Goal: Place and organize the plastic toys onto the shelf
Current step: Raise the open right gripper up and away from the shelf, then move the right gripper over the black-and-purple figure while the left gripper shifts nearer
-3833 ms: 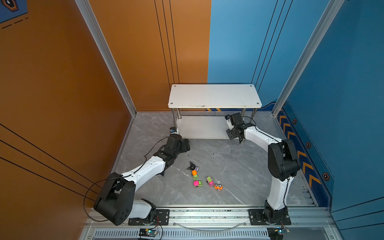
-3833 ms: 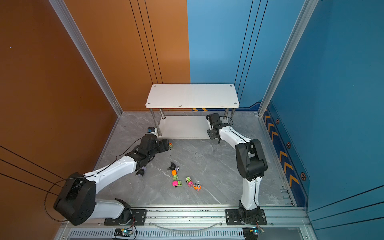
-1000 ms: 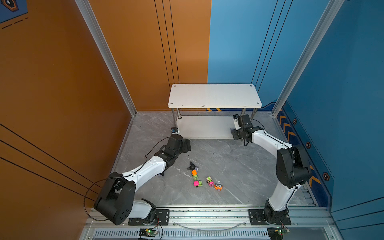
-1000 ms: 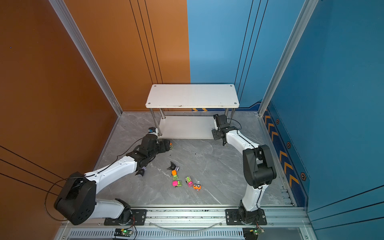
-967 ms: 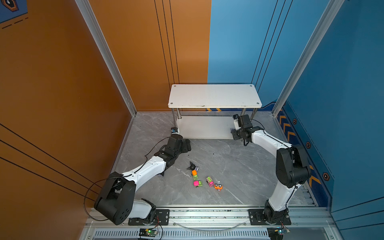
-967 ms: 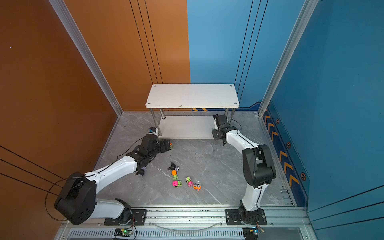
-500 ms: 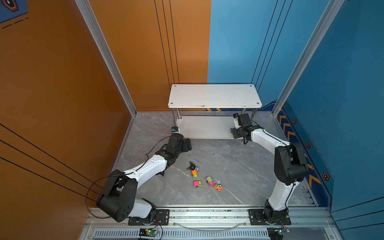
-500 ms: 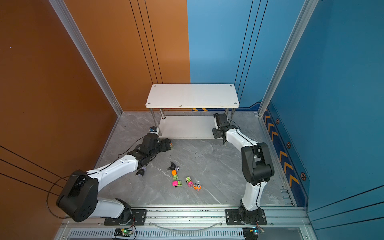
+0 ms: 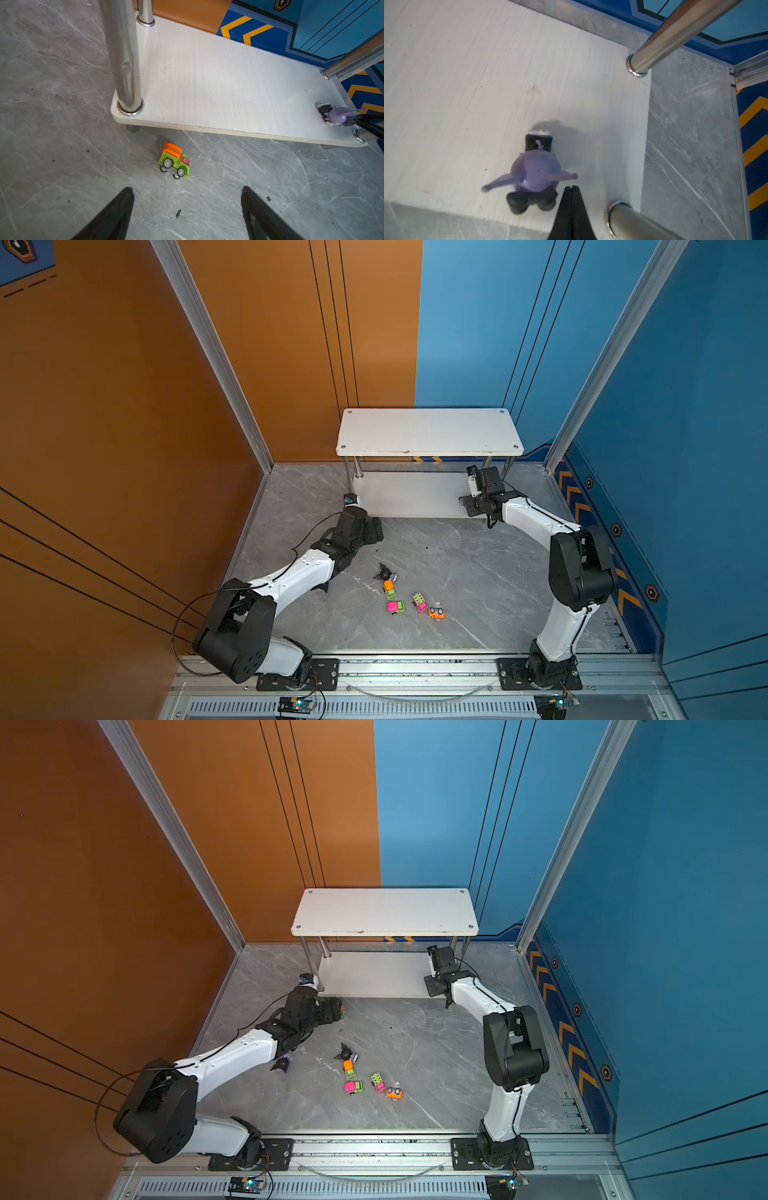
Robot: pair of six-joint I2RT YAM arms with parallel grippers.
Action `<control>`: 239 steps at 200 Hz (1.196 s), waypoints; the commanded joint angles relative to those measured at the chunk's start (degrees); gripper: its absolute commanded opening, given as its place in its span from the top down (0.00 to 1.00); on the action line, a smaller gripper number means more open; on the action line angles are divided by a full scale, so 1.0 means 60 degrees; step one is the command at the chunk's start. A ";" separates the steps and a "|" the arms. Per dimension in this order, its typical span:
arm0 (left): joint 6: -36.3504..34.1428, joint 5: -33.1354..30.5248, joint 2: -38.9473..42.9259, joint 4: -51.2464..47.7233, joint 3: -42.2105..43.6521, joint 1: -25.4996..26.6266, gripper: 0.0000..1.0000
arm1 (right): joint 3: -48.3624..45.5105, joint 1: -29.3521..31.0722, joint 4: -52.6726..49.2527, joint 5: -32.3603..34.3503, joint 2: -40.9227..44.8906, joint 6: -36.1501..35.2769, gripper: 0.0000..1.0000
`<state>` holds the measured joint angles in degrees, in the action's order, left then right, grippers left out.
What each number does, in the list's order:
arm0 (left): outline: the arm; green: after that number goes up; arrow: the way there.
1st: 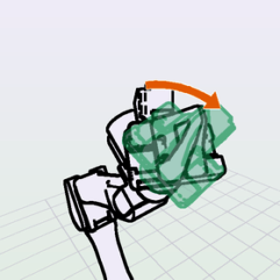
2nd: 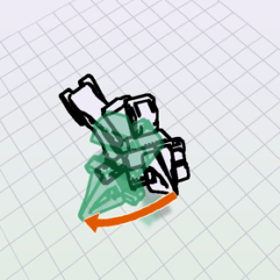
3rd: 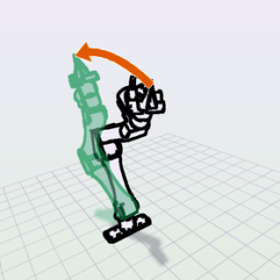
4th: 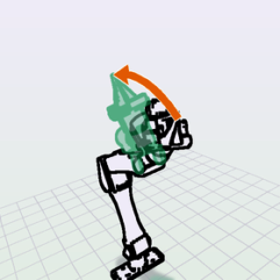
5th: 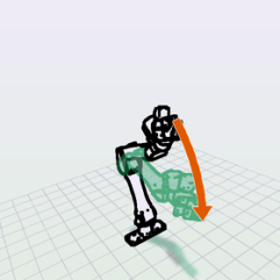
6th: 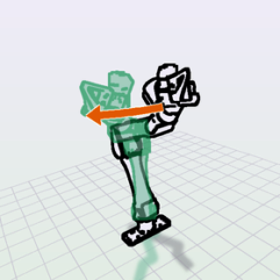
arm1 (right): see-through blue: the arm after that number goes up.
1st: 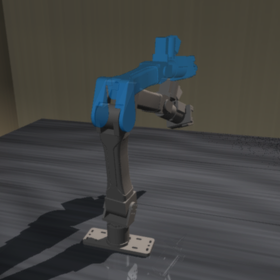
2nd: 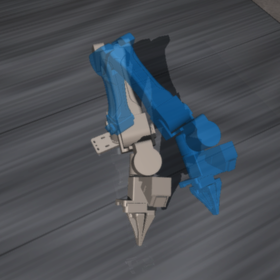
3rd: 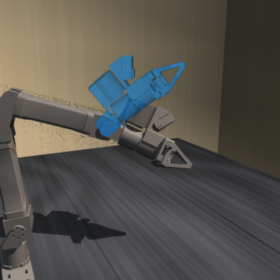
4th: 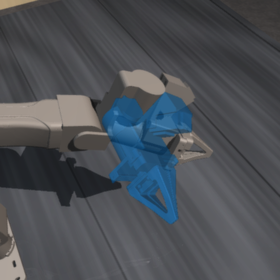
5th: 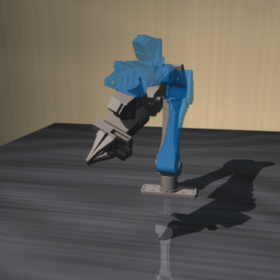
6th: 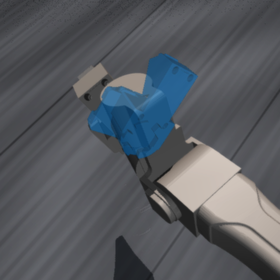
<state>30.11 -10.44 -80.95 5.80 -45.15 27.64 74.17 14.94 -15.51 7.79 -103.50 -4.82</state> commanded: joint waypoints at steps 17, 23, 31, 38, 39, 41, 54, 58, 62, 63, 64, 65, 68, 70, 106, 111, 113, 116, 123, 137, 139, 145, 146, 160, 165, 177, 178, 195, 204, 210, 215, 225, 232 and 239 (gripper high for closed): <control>0.0143 -0.0045 0.0465 -0.0089 0.0034 0.0256 0.17 | -0.0889 0.0327 -0.0106 0.0659 0.1445 0.0588 1.00; 0.0150 -0.0090 0.0560 -0.0091 0.0110 0.0285 0.18 | -0.1070 0.0389 -0.0098 0.0671 0.1642 0.0715 1.00; 0.0176 -0.0123 0.0680 -0.0092 0.0203 0.0322 0.19 | -0.1357 0.0478 -0.0028 0.0641 0.1914 0.0856 1.00; 0.0182 -0.0128 0.0765 -0.0121 0.0256 0.0338 0.22 | -0.1621 0.0539 0.0067 0.0570 0.2164 0.0983 1.00; 0.0182 -0.0125 0.0785 -0.0127 0.0272 0.0349 0.22 | -0.1667 0.0548 0.0088 0.0559 0.2193 0.1003 1.00; 0.0193 -0.0133 0.0815 -0.0131 0.0302 0.0357 0.23 | -0.1723 0.0569 0.0122 0.0535 0.2262 0.1036 1.00; 0.0183 -0.0148 0.0971 -0.0219 0.0402 0.0413 0.30 | -0.2149 0.0679 0.0264 0.0399 0.2689 0.1248 1.00; 0.0184 -0.0157 0.1038 -0.0233 0.0434 0.0429 0.34 | -0.2269 0.0703 0.0315 0.0324 0.2830 0.1302 1.00; 0.0183 -0.0175 0.1089 -0.0258 0.0472 0.0445 0.38 | -0.2405 0.0728 0.0370 0.0249 0.2961 0.1367 1.00; 0.0183 -0.0177 0.1101 -0.0261 0.0482 0.0454 0.39 | -0.2439 0.0730 0.0379 0.0230 0.2994 0.1386 1.00; 0.0190 -0.0193 0.1122 -0.0263 0.0488 0.0458 0.40 | -0.2457 0.0739 0.0390 0.0205 0.3040 0.1395 1.00; 0.0193 -0.0194 0.1132 -0.0271 0.0498 0.0467 0.41 | -0.2487 0.0743 0.0403 0.0178 0.3077 0.1421 1.00; 0.0196 -0.0205 0.1178 -0.0285 0.0521 0.0483 0.44 | -0.2573 0.0754 0.0450 0.0126 0.3183 0.1474 1.00; 0.0200 -0.0237 0.1206 -0.0291 0.0544 0.0493 0.45 | -0.2673 0.0781 0.0499 0.0060 0.3288 0.1532 1.00; 0.0433 -0.0497 0.1690 -0.0304 0.1111 0.0821 0.49 | -0.3858 0.1424 0.0950 -0.0630 0.4582 0.2209 0.97; 0.0489 -0.0522 0.1726 -0.0309 0.1187 0.0870 0.45 | -0.3982 0.1624 0.0926 -0.0577 0.4684 0.2268 0.95; 0.0519 -0.0529 0.1750 -0.0319 0.1223 0.0901 0.44 | -0.4062 0.1745 0.0896 -0.0537 0.4745 0.2294 0.94; 0.0552 -0.0549 0.1768 -0.0333 0.1273 0.0944 0.43 | -0.4116 0.1843 0.0888 -0.0515 0.4764 0.2318 0.93; 0.0622 -0.0612 0.1822 -0.0338 0.1406 0.1069 0.42 | -0.4238 0.2159 0.0743 -0.0435 0.4852 0.2371 0.91; 0.0795 -0.0863 0.1929 -0.0371 0.1671 0.1391 0.42 | -0.4463 0.2935 0.0498 -0.0278 0.4899 0.2511 0.86; 0.0826 -0.0900 0.1958 -0.0375 0.1714 0.1423 0.42 | -0.4495 0.3052 0.0484 -0.0267 0.4901 0.2527 0.85; 0.0906 -0.1062 0.2001 -0.0367 0.1825 0.1604 0.41 | -0.4576 0.3372 0.0420 -0.0263 0.4876 0.2617 0.84; 0.0918 -0.1090 0.2004 -0.0367 0.1840 0.1627 0.41 | -0.4595 0.3429 0.0419 -0.0268 0.4874 0.2625 0.83; 0.1129 -0.1445 0.2125 -0.0381 0.2096 0.1999 0.37 | -0.4749 0.4060 0.0406 -0.0537 0.4824 0.2814 0.79; 0.1223 -0.1551 0.2154 -0.0370 0.2158 0.2125 0.35 | -0.4759 0.4267 0.0424 -0.0705 0.4789 0.2875 0.77; 0.1415 -0.1795 0.2153 -0.0374 0.2310 0.2388 0.34 | -0.4724 0.4795 0.0388 -0.1011 0.4636 0.2969 0.73; 0.1436 -0.1808 0.2153 -0.0370 0.2324 0.2414 0.34 | -0.4720 0.4822 0.0388 -0.1038 0.4622 0.2977 0.72; 0.1765 -0.2118 0.2139 -0.0379 0.2493 0.2751 0.40 | -0.4586 0.5377 0.0369 -0.1383 0.4369 0.2989 0.71; 0.2005 -0.2315 0.2199 -0.0405 0.2613 0.2859 0.42 | -0.4482 0.5676 0.0384 -0.1648 0.4206 0.2922 0.71; 0.2171 -0.2433 0.2282 -0.0415 0.2726 0.2913 0.43 | -0.4395 0.5886 0.0338 -0.1742 0.4075 0.2815 0.71; 0.2299 -0.2523 0.2353 -0.0407 0.2808 0.2940 0.44 | -0.4318 0.6061 0.0293 -0.1710 0.3970 0.2736 0.71; 0.2486 -0.2667 0.2560 -0.0421 0.2980 0.2949 0.48 | -0.4180 0.6388 0.0204 -0.1655 0.3751 0.2595 0.71; 0.2634 -0.2798 0.2678 -0.0532 0.3049 0.2952 0.50 | -0.4098 0.6542 0.0183 -0.1664 0.3618 0.2499 0.73; 0.2777 -0.2957 0.2805 -0.0785 0.3050 0.2950 0.53 | -0.4028 0.6705 0.0208 -0.1636 0.3458 0.2435 0.77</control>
<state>42.19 -22.96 -66.92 4.23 -28.21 45.08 47.20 52.18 -12.49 -0.32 -80.34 11.33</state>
